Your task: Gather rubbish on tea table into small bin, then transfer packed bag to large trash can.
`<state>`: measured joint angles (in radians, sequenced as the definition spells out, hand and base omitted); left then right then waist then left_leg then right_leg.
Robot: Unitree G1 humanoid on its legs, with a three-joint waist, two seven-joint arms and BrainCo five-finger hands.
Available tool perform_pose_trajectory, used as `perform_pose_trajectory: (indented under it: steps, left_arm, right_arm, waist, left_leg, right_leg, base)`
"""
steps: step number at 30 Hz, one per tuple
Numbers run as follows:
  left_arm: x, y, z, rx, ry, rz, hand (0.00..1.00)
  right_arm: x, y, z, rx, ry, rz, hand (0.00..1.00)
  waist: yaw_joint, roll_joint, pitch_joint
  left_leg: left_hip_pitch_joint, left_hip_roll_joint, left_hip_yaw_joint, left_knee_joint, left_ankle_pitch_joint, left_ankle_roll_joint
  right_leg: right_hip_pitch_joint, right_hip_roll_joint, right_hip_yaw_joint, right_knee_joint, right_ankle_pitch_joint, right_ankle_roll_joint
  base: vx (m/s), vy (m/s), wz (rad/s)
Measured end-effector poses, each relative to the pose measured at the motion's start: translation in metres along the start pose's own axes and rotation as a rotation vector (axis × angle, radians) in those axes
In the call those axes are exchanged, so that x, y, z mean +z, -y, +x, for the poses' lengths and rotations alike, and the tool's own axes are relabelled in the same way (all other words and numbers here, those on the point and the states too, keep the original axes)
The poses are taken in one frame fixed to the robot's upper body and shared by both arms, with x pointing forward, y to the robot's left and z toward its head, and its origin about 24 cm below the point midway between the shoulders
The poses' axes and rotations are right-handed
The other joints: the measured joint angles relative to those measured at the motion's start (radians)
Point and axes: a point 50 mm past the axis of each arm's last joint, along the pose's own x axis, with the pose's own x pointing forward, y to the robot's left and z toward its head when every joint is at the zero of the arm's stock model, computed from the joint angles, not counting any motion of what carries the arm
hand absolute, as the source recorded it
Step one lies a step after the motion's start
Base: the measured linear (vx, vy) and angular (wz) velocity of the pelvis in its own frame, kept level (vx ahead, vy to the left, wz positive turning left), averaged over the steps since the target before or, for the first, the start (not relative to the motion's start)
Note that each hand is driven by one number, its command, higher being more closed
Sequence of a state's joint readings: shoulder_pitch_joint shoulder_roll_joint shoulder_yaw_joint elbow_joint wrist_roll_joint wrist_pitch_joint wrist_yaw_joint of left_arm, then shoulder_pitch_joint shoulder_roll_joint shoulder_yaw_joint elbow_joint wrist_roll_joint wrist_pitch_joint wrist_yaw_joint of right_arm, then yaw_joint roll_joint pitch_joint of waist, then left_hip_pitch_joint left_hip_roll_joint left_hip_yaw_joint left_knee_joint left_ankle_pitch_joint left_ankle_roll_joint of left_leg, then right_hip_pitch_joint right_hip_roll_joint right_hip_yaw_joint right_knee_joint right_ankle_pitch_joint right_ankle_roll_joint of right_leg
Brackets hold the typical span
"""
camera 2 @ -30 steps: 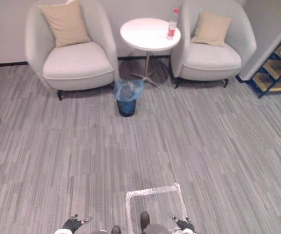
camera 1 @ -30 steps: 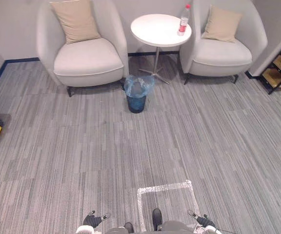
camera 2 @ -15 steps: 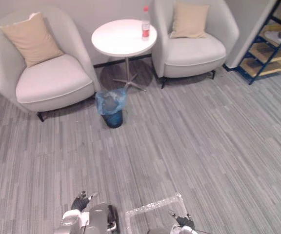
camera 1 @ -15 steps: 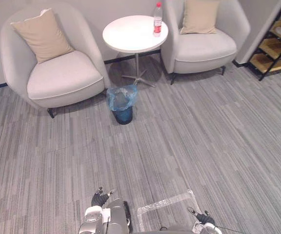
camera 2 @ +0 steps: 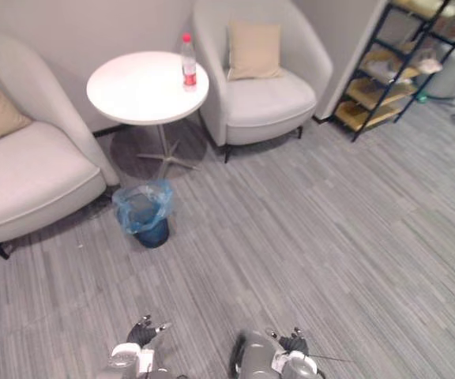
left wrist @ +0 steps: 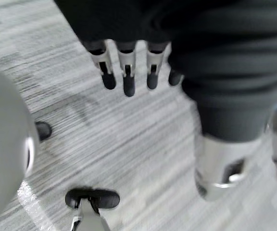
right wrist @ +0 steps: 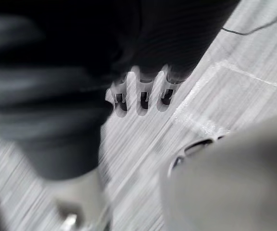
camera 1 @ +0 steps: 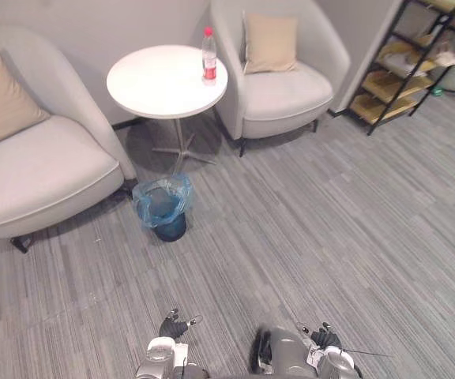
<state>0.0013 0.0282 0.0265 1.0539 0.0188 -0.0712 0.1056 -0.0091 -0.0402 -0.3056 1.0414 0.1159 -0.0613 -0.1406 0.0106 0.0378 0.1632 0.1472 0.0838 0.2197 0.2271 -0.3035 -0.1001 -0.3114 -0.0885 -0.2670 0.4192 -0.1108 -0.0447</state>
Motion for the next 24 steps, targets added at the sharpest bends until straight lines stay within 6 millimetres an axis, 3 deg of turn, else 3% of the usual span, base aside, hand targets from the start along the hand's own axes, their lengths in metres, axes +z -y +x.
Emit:
perform_pose_trajectory:
  steps: [2, 3, 4, 5, 7, 10, 12, 13, 14, 17, 19, 20, 22, 24]
  left_arm:
    - [-0.001, 0.002, 0.0, 0.005, -0.004, -0.032, 0.0]
    - [0.001, 0.003, 0.0, 0.005, 0.002, -0.045, 0.0]
    - [0.005, 0.002, 0.0, 0.012, 0.02, -0.067, 0.0]
    - [0.007, 0.001, -0.001, 0.021, 0.034, -0.089, 0.0]
    - [0.013, 0.002, -0.001, 0.02, 0.06, -0.09, 0.0]
    - [0.022, 0.002, -0.001, 0.018, 0.098, -0.095, 0.0]
    - [0.026, 0.003, 0.0, 0.016, 0.114, -0.094, 0.0]
    - [0.026, 0.005, 0.0, 0.01, 0.112, -0.088, 0.0]
    - [0.025, 0.003, 0.001, 0.009, 0.106, -0.068, 0.0]
    - [0.024, -0.012, 0.003, 0.034, 0.099, -0.027, 0.0]
    - [0.022, -0.016, 0.003, 0.043, 0.089, -0.019, 0.0]
    - [0.016, -0.017, 0.002, 0.043, 0.067, -0.006, 0.0]
    - [0.013, -0.018, 0.002, 0.043, 0.056, 0.003, 0.0]
    - [0.006, -0.02, 0.001, 0.041, 0.029, 0.024, 0.0]
  right_arm:
    - [0.0, 0.004, 0.0, -0.01, -0.001, 0.003, 0.0]
    - [-0.002, 0.005, 0.0, -0.011, -0.005, -0.007, 0.0]
    - [-0.004, 0.005, -0.001, -0.005, -0.007, -0.021, 0.0]
    - [-0.005, 0.005, -0.002, -0.007, -0.009, -0.03, 0.0]
    - [-0.007, 0.002, -0.002, -0.009, -0.012, -0.024, 0.0]
    - [-0.008, 0.002, -0.003, -0.013, -0.017, -0.015, 0.0]
    - [-0.011, 0.002, -0.003, -0.02, -0.026, -0.014, 0.0]
    - [-0.011, 0.003, -0.003, -0.024, -0.026, -0.015, 0.0]
    - [-0.011, 0.0, -0.003, -0.018, -0.037, -0.014, 0.0]
    - [-0.016, -0.014, -0.004, 0.014, -0.06, 0.002, 0.0]
    - [-0.015, -0.015, -0.004, 0.017, -0.058, 0.005, 0.0]
    - [-0.016, -0.014, -0.004, 0.02, -0.055, 0.0, 0.0]
    - [-0.014, -0.014, -0.005, 0.023, -0.045, -0.001, 0.0]
    - [-0.012, -0.011, -0.004, 0.024, -0.03, -0.008, 0.0]
  waist:
    - [-0.002, 0.018, 0.008]
    - [-0.006, 0.019, 0.009]
    - [-0.004, 0.02, 0.013]
    - [0.008, 0.016, 0.02]
    - [0.015, 0.011, 0.023]
    - [0.033, 0.003, 0.025]
    - [0.043, -0.004, 0.03]
    - [0.046, 0.0, 0.027]
    - [0.053, -0.02, 0.023]
    - [0.056, -0.065, 0.012]
    - [0.061, -0.075, 0.009]
    - [0.059, -0.074, 0.008]
    - [0.058, -0.074, 0.008]
    - [0.046, -0.071, 0.01]
  left_leg:
    - [-0.003, 0.015, -0.023, 0.115, 0.026, -0.037]
    - [-0.051, 0.027, -0.038, 0.269, 0.054, -0.022]
    - [-0.136, 0.058, -0.05, 0.506, 0.141, 0.004]
    - [-0.214, 0.105, -0.043, 0.697, 0.154, 0.037]
    - [-0.302, 0.142, -0.023, 0.816, 0.099, 0.053]
    - [-0.428, 0.144, -0.004, 0.713, 0.053, 0.036]
    - [-0.444, 0.085, 0.021, 0.429, 0.063, 0.036]
    - [-0.433, 0.054, 0.005, 0.264, 0.116, 0.024]
    - [-0.399, 0.014, 0.019, 0.182, 0.177, 0.059]
    - [-0.396, -0.017, 0.025, 0.189, 0.131, 0.084]
    - [-0.352, -0.025, 0.053, 0.2, 0.078, 0.096]
    - [-0.29, -0.035, 0.069, 0.168, 0.05, 0.101]
    - [-0.245, -0.044, 0.073, 0.154, 0.027, 0.103]
    - [-0.144, -0.059, 0.065, 0.106, 0.01, 0.103]
  right_leg:
    - [0.061, -0.001, -0.016, 0.016, -0.063, 0.002]
    - [0.106, 0.004, -0.028, 0.007, -0.089, 0.006]
    - [0.167, 0.004, -0.026, -0.016, -0.106, 0.002]
    - [0.228, 0.013, -0.019, -0.04, -0.125, -0.012]
    - [0.296, 0.017, -0.003, -0.061, -0.161, -0.002]
    - [0.363, 0.003, 0.019, -0.085, -0.201, 0.023]
    - [0.411, -0.024, 0.036, -0.112, -0.22, 0.057]
    - [0.414, -0.029, 0.048, -0.113, -0.233, 0.081]
    - [0.423, -0.048, 0.089, -0.128, -0.242, 0.102]
    - [0.453, -0.065, 0.147, -0.211, -0.175, 0.116]
    - [0.426, -0.09, 0.177, -0.083, -0.177, 0.123]
    - [0.35, -0.113, 0.196, 0.135, -0.151, 0.175]
    - [0.264, -0.14, 0.209, 0.341, -0.112, 0.233]
    - [0.157, -0.177, 0.157, 0.545, -0.142, 0.201]
  base:
    - [0.52, -0.199, 0.24]
    - [0.35, -0.155, 0.16]
    - [0.41, -0.125, -0.06]
    - [0.38, -0.074, -0.23]
    - [0.34, -0.023, -0.33]
    - [0.33, 0.073, -0.26]
    - [0.39, 0.192, -0.19]
    - [0.46, 0.245, -0.24]
    - [0.36, 0.176, -0.14]
    - [0.4, 0.168, -0.16]
    - [0.42, 0.154, -0.21]
    - [0.26, 0.096, -0.28]
    - [0.33, 0.082, -0.09]
    - [0.38, 0.016, 0.13]
